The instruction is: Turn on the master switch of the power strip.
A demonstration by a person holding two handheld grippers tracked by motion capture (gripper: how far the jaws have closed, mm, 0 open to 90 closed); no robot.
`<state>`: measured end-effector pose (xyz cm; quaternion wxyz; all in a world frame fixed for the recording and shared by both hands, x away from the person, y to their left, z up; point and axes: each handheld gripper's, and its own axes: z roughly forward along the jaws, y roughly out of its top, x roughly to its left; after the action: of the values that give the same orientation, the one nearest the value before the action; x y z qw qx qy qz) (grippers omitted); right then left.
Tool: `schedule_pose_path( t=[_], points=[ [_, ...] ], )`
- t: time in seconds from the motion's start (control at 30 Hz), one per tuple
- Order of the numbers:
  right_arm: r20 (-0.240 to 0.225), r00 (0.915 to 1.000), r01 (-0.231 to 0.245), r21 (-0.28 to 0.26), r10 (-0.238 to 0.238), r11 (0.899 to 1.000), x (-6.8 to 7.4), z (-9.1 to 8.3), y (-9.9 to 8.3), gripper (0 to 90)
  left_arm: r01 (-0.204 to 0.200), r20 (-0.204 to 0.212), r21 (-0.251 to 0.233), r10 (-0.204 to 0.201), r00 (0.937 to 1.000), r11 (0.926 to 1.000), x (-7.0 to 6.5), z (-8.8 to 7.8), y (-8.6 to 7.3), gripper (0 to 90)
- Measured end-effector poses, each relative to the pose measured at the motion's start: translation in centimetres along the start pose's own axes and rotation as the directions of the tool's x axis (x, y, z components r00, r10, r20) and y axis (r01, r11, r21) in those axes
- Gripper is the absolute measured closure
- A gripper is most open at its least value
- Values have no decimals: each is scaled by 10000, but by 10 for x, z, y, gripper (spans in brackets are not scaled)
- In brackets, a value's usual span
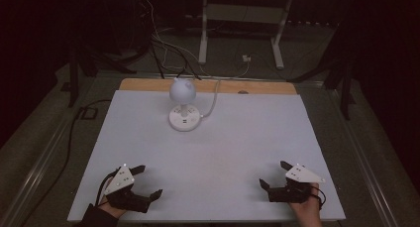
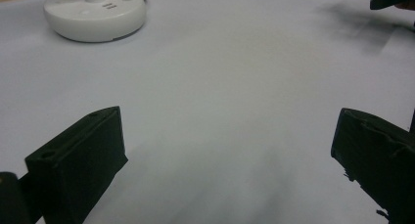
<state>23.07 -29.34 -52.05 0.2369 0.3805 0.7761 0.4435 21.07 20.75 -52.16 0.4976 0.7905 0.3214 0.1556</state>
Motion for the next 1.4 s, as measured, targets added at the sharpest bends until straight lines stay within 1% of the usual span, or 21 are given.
schedule_pose_path(
  t=[0.07,0.2,0.27,0.4,0.43,0.57,0.67,0.73,0.77,0.8,0.83,0.87,0.93,0.97,1.0,1.1,1.13,1.17,1.3,1.37,1.4],
  points=[
    [79,10000,-25,1,25,10000,0,-1,0,0,-10,40,-74,11,10000,10000,0,0,0,1],
    [2,9998,-222,-284,222,9994,-2,-1,-2,0,-28,20,-143,28,10000,9999,0,-1,0,1],
    [37,9998,-173,-204,173,9996,-2,-1,-2,0,-8,52,-253,9,10000,9997,1,-1,0,1],
    [52,9998,-207,-224,208,9995,-3,-2,-1,0,-23,42,-225,24,10000,9997,1,-1,0,1],
    [30,9998,-184,-230,185,9996,-3,-2,-1,0,-111,71,-202,113,9999,9997,0,-1,0,1],
    [-64,10000,-70,-254,69,9997,-2,-3,1,0,-164,113,-82,165,9998,9998,-1,0,1,1],
    [-46,10000,46,-348,-48,9994,-1,-4,2,0,-82,174,-75,84,9998,9999,-1,0,2,1],
    [-38,10000,-7,-436,6,9990,-1,-5,3,0,-51,200,-101,53,9998,9999,-2,0,2,1],
    [-24,10000,-67,-480,66,9988,-1,-5,3,0,-160,307,-50,162,9994,9999,-2,1,2,1],
    [-50,9999,-140,-508,138,9986,-1,-5,3,0,-198,320,7,197,9993,9998,-2,2,1,1],
    [-26,9999,-136,-549,135,9984,-1,-6,3,0,-198,320,7,197,9993,9998,-2,2,1,1],
    [-12,9999,-165,-550,165,9983,-1,-6,3,0,-179,370,131,174,9992,9998,-1,4,2,1],
    [-19,9999,-116,-555,115,9984,0,-6,3,0,-165,430,125,159,9990,9998,-2,4,4,1],
    [-13,10000,-87,-539,86,9985,1,-6,3,0,-214,433,143,208,9988,9997,-2,5,6,1],
    [-8,10000,-84,-539,84,9985,1,-6,3,0,-184,511,62,180,9985,9998,-4,5,10,1],
    [-19,9999,-101,-529,101,9985,2,-6,3,0,-231,629,128,222,9978,9997,-5,5,14,1],
    [-18,9999,-102,-535,101,9985,2,-6,3,0,-318,662,95,311,9973,9994,-7,6,17,1],
    [-3,10000,-82,-542,82,9985,2,-6,3,0,-290,706,56,285,9971,9996,-7,7,19,1],
    [11,10000,-80,-559,81,9984,2,-7,4,0,-321,748,25,318,9967,9995,-8,8,25,1],
    [37,10000,-45,-585,47,9983,3,-7,4,0,-402,799,-36,403,9960,9992,-9,8,30,1],
    [43,10000,-28,-588,31,9983,3,-7,4,0,-423,872,-78,429,9953,9991,-8,7,35,1]
  ],
)
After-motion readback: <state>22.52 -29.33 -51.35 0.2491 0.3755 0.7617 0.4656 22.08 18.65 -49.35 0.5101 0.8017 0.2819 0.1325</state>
